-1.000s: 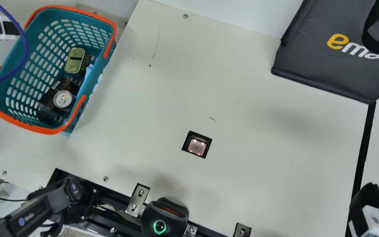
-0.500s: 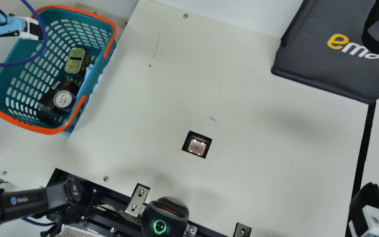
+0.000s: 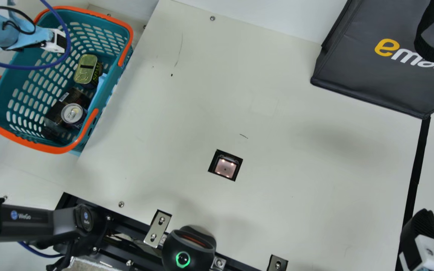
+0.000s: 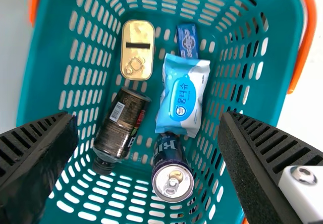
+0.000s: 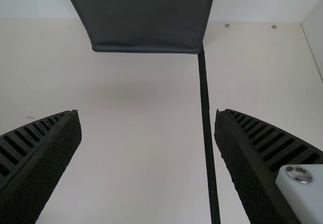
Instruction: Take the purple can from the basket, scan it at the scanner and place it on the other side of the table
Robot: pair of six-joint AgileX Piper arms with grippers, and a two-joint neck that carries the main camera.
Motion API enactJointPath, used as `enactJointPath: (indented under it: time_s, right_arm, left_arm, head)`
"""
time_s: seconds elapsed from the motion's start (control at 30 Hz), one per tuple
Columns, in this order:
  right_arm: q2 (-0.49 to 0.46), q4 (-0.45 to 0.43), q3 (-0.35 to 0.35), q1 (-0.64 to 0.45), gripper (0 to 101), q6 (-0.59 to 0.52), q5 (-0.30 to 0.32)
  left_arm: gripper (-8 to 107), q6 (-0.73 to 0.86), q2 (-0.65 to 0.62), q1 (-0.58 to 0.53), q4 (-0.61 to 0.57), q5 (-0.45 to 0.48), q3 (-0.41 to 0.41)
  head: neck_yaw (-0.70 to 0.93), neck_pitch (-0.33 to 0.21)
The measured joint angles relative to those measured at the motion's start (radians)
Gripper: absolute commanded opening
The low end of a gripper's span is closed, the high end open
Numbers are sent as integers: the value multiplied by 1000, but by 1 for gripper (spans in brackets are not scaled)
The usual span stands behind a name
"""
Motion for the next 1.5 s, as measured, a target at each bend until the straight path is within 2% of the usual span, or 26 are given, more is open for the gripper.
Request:
enactJointPath:
  time_s: [0.63, 1.1, 1.5]
  right_arm:
    - [0, 0, 0, 0, 95, 0, 0]
    - [0, 0, 0, 0, 95, 0, 0]
    - [0, 0, 0, 0, 95, 0, 0]
  left_arm:
    - [90, -97, 35, 12, 10, -100, 126]
    - [90, -342, 14, 47, -18, -152, 248]
    - [90, -508, -10, 51, 14, -182, 358]
  head:
    - [0, 0]
    - [0, 0]
    - [0, 0]
